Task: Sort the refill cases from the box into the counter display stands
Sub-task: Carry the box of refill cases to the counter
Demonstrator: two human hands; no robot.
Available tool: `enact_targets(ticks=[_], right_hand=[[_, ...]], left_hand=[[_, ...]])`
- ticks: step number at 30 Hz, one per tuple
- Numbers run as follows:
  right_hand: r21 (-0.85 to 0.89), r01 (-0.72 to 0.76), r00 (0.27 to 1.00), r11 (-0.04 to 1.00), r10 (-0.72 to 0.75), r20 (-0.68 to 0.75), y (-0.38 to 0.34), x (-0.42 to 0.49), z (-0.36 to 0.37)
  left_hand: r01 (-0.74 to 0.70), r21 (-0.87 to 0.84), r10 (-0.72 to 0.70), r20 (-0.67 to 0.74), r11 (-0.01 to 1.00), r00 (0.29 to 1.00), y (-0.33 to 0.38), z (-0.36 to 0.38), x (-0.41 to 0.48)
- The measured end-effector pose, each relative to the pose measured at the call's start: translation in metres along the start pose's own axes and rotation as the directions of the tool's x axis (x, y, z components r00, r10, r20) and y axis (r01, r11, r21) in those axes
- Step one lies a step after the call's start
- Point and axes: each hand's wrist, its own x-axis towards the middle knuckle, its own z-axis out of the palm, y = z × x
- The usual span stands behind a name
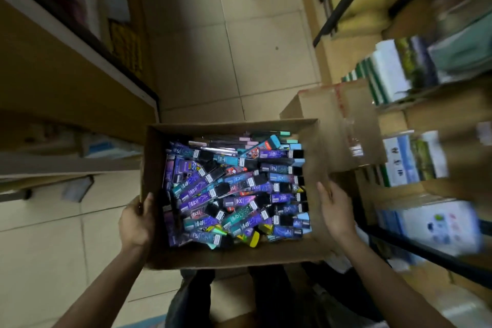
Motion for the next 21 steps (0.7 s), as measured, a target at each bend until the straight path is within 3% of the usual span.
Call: enact_targets(ticks=[11, 21], right_hand=[[-0.078, 0.312, 0.947, 0.947, -0.317, -0.054, -0.165, -0.053, -0.150], [-0.194, 0.295, 0.944, 0.936, -0.317, -0.095, -0.269, 0.032, -0.166]], left_hand=[[-0.131, -0.116, 0.109, -0.177, 0.985, 0.978, 0.163, -0.102, -0.098], [-0.136, -0.053, 0.126, -0.154, 0.989, 0.980, 0.285, -0.111, -0.033]])
